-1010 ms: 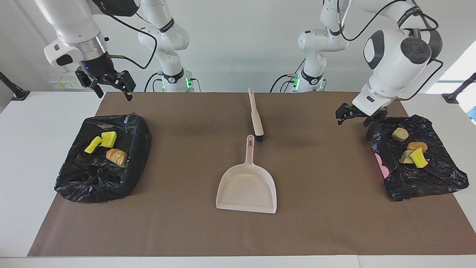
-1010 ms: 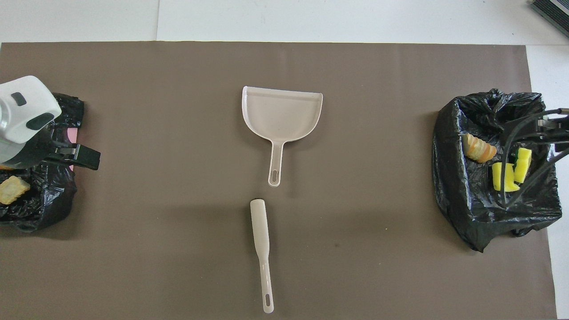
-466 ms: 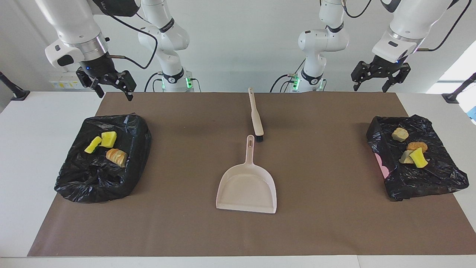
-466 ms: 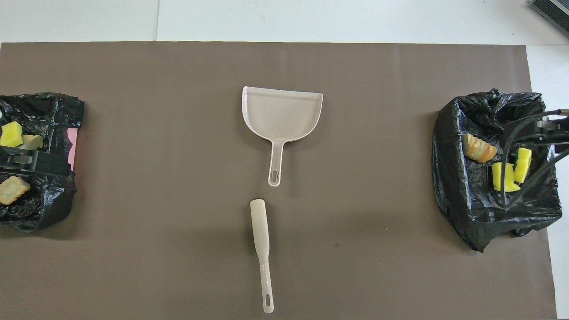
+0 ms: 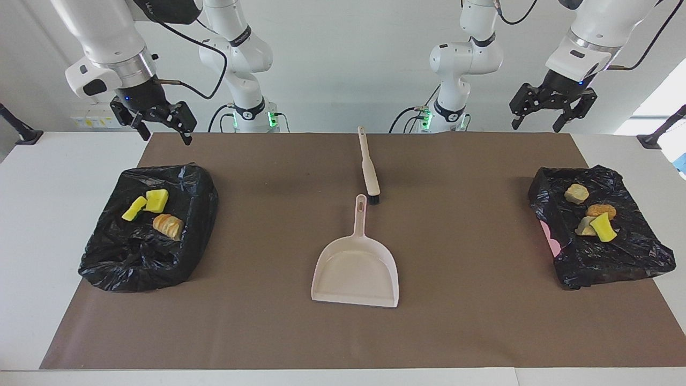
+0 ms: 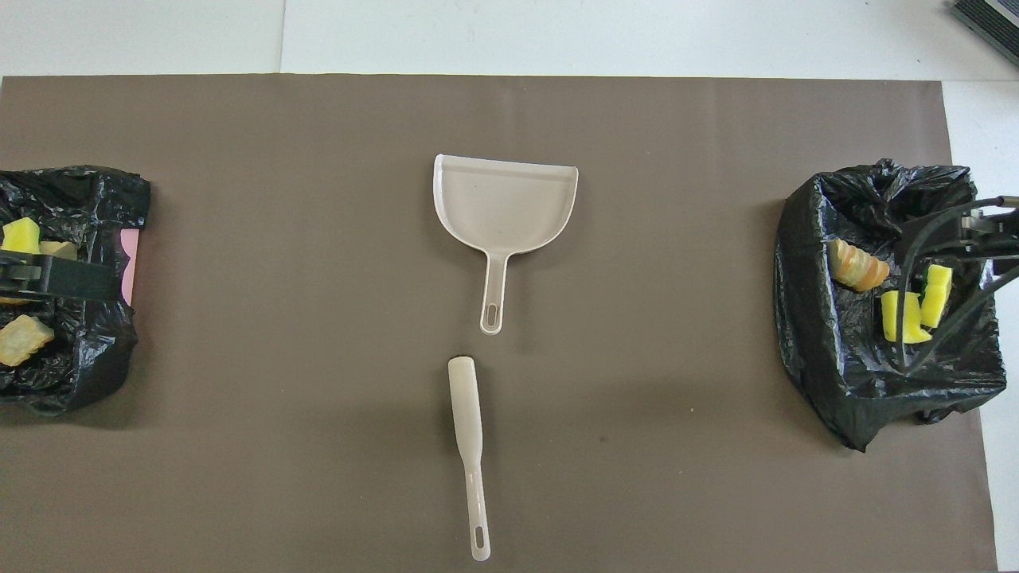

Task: Sweep and dump trash in bin

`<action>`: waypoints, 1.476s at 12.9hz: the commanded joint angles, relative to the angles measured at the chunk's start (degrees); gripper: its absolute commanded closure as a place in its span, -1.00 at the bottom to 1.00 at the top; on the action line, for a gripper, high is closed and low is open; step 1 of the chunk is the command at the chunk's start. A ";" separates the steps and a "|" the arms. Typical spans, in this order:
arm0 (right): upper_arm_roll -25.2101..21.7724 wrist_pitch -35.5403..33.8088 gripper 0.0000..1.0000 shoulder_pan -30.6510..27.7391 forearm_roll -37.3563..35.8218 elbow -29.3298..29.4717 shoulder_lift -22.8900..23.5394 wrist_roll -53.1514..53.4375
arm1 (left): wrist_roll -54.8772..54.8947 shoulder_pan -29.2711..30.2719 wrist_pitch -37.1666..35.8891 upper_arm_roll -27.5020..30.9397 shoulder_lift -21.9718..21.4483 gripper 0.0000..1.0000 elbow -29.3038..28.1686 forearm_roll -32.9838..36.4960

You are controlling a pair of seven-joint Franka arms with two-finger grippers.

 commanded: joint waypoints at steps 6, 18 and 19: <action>0.31 -0.92 -1.00 -0.63 0.45 -1.55 -1.56 0.96 | 0.70 0.06 -1.05 0.26 -0.62 -1.00 -0.03 -0.32; 0.31 -0.83 -1.00 -0.63 0.45 -1.55 -1.56 1.23 | -0.01 -0.02 -0.26 0.08 -0.62 -1.00 0.06 -0.23; 0.31 -0.65 -1.00 -0.72 0.45 -1.47 -1.47 1.23 | -0.09 -0.02 -0.26 0.08 -0.62 -1.00 0.06 -0.23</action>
